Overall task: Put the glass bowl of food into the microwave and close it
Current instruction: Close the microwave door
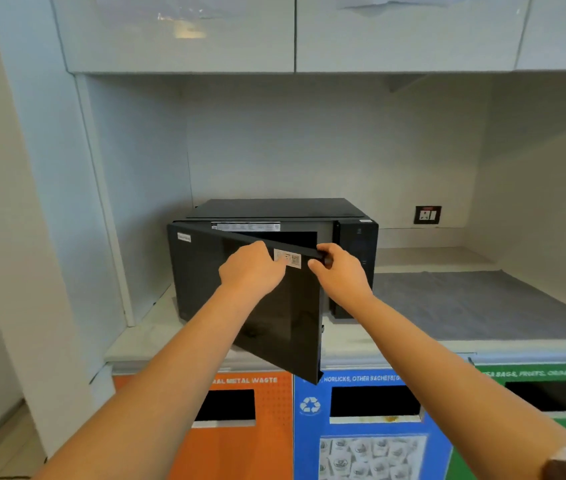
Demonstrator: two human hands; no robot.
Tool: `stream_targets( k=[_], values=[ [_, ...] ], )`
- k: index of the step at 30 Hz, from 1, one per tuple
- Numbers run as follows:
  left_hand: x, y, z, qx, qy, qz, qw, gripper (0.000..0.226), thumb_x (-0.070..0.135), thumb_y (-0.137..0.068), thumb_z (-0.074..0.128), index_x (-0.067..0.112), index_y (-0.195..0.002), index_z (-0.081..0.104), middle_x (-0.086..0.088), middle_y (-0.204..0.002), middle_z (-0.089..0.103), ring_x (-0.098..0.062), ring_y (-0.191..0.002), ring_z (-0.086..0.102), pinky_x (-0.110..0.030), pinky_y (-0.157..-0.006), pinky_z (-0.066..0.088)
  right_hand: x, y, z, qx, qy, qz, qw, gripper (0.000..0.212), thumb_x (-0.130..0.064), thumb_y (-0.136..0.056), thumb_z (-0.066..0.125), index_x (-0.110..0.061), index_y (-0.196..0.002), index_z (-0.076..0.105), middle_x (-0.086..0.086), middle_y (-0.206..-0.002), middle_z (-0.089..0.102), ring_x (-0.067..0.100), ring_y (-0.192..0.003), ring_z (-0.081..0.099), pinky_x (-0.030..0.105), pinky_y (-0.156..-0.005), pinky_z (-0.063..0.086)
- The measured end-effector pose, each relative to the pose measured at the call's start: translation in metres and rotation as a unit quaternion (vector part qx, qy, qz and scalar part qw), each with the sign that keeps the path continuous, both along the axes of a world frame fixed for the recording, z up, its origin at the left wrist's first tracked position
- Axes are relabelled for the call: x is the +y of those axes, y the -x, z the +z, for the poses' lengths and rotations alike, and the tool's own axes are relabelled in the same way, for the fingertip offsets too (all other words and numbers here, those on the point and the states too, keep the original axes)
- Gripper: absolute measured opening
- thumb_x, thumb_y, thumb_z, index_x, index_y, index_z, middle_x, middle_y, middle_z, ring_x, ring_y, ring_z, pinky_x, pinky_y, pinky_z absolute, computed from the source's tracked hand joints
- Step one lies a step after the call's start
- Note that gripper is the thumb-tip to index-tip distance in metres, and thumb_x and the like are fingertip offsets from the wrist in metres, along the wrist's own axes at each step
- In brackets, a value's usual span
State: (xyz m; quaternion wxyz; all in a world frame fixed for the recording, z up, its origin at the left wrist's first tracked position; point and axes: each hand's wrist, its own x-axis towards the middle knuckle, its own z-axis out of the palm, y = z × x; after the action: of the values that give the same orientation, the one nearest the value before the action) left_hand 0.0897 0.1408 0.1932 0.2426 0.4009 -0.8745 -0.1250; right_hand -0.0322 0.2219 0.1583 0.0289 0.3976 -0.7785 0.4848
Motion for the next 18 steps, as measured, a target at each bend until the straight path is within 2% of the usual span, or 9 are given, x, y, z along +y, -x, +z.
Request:
stream_targets(
  k=[4, 6, 10, 13, 18],
  values=[
    [-0.018, 0.024, -0.005, -0.016, 0.001, -0.014, 1.0, 0.047, 0.041, -0.092, 0.048, 0.012, -0.13, 0.05, -0.008, -0.127, 0.06, -0.026, -0.112, 0.059, -0.036, -0.084, 0.048, -0.02, 0.043, 0.007, 0.118, -0.071, -0.024, 0.99, 0.044, -0.034, -0.09, 0.054, -0.018, -0.131, 0.05, 0.006, -0.131, 0.057, 0.022, -0.113, 0.059, 0.033, -0.089, 0.05],
    [-0.029, 0.037, -0.004, -0.017, 0.007, -0.013, 1.0, 0.05, 0.04, -0.092, 0.049, 0.013, -0.134, 0.046, -0.008, -0.129, 0.059, -0.027, -0.115, 0.057, -0.037, -0.087, 0.048, -0.031, 0.061, 0.009, 0.174, -0.107, -0.033, 0.978, 0.043, -0.035, -0.091, 0.051, -0.018, -0.13, 0.05, 0.007, -0.131, 0.056, 0.024, -0.115, 0.057, 0.038, -0.092, 0.05],
    [-0.047, 0.067, -0.001, -0.017, 0.041, -0.011, 0.999, 0.058, 0.04, -0.091, 0.05, 0.015, -0.142, 0.037, -0.009, -0.138, 0.052, -0.028, -0.125, 0.05, -0.043, -0.098, 0.047, -0.05, 0.101, 0.009, 0.236, -0.158, -0.057, 0.957, 0.042, -0.034, -0.094, 0.044, -0.018, -0.133, 0.048, 0.006, -0.138, 0.053, 0.027, -0.13, 0.043, 0.044, -0.106, 0.034],
    [-0.057, 0.085, -0.001, -0.035, 0.057, -0.012, 0.998, 0.061, 0.04, -0.09, 0.052, 0.015, -0.143, 0.035, -0.01, -0.141, 0.049, -0.03, -0.128, 0.047, -0.047, -0.101, 0.046, -0.06, 0.126, 0.011, 0.272, -0.183, -0.056, 0.943, 0.043, -0.034, -0.095, 0.042, -0.02, -0.134, 0.046, 0.004, -0.146, 0.045, 0.026, -0.14, 0.029, 0.046, -0.113, 0.022],
    [-0.073, 0.105, -0.004, -0.051, 0.055, 0.001, 0.997, 0.061, 0.041, -0.09, 0.052, 0.015, -0.143, 0.035, -0.01, -0.141, 0.048, -0.03, -0.127, 0.048, -0.047, -0.1, 0.046, -0.078, 0.159, 0.014, 0.279, -0.213, -0.022, 0.936, 0.042, -0.035, -0.096, 0.04, -0.023, -0.136, 0.043, 0.004, -0.154, 0.031, 0.027, -0.147, 0.01, 0.056, -0.116, 0.001]
  ],
)
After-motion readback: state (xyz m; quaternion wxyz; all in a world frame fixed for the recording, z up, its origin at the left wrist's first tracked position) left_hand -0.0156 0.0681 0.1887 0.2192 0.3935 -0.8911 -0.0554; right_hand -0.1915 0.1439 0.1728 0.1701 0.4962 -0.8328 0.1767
